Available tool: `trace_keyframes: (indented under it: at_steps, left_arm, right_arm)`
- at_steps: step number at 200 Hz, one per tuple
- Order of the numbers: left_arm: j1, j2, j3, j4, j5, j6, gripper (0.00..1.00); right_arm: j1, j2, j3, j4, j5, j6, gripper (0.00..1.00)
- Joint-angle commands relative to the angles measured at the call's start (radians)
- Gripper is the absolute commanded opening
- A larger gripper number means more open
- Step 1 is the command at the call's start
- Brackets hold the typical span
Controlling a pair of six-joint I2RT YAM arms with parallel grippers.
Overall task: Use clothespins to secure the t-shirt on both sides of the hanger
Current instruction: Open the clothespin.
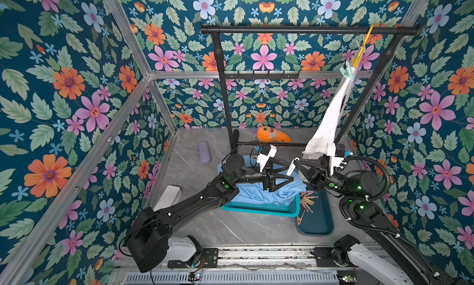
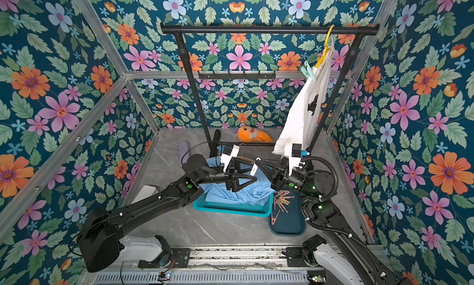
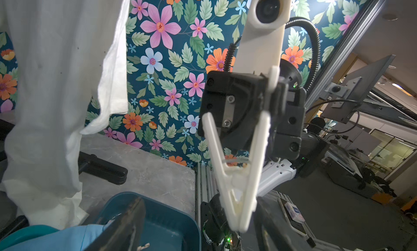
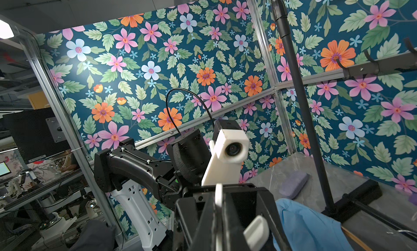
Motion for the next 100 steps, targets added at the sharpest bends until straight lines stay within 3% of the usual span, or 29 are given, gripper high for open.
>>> trace_keyframes:
  at_steps: [1, 100]
  left_arm:
    - [-0.003, 0.001, 0.008, 0.055, 0.033, -0.016, 0.71]
    - [-0.023, 0.006, 0.03, 0.011, 0.017, -0.003, 0.2]
  right_arm:
    - [0.002, 0.004, 0.007, 0.037, -0.032, -0.011, 0.0]
    - [0.011, 0.031, 0.002, -0.01, -0.045, -0.02, 0.0]
